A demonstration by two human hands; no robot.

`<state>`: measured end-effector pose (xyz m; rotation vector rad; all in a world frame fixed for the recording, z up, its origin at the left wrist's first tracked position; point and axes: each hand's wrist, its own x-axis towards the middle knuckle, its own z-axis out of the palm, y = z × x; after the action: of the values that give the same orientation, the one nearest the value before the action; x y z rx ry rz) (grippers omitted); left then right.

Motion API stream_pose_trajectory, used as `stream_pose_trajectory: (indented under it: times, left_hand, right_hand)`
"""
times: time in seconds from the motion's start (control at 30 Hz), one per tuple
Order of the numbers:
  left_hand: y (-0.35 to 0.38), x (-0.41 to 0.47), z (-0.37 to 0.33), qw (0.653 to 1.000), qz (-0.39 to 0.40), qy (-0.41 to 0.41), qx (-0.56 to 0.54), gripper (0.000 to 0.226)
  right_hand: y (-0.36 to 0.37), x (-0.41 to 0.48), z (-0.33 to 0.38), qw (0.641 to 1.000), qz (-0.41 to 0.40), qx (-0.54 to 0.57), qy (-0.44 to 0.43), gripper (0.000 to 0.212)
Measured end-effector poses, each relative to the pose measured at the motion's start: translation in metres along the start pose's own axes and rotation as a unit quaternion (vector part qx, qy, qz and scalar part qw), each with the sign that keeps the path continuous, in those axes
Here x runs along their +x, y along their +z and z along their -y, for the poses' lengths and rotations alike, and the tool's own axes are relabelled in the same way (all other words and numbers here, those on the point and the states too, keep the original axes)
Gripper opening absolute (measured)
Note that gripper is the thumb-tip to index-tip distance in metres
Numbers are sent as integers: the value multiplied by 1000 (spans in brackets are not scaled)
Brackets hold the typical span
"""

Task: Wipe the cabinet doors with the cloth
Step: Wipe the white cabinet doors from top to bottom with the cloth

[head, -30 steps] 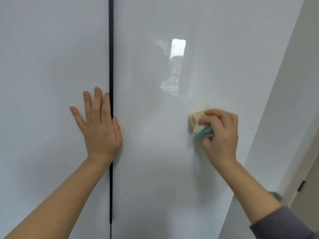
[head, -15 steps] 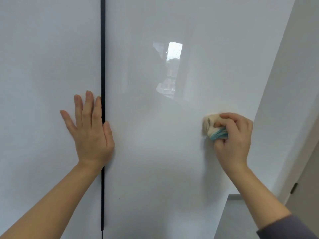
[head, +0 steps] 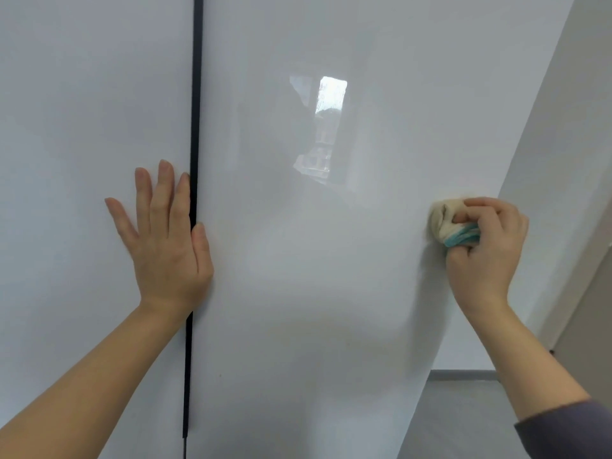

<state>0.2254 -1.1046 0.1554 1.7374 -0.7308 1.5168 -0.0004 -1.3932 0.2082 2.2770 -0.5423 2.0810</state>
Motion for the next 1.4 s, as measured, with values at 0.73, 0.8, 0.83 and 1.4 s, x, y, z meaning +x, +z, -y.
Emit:
stream_pose_trajectory:
  times: [0.73, 0.8, 0.83, 1.4]
  left_hand:
    - [1, -1, 0, 1000, -19, 1, -8, 55]
    - [2, -1, 0, 1000, -20, 1, -10, 55]
    - [2, -1, 0, 1000, -19, 0, -11, 54]
    - [-1, -1, 2, 1000, 6, -5, -8, 57]
  right_hand:
    - [29, -168, 34, 977, 142, 43, -151, 36]
    - [35, -144, 46, 979, 119, 58, -155, 31]
    - [37, -126, 55, 983, 98, 65, -142, 30]
    - [68, -78, 157, 980, 55, 143, -126, 27]
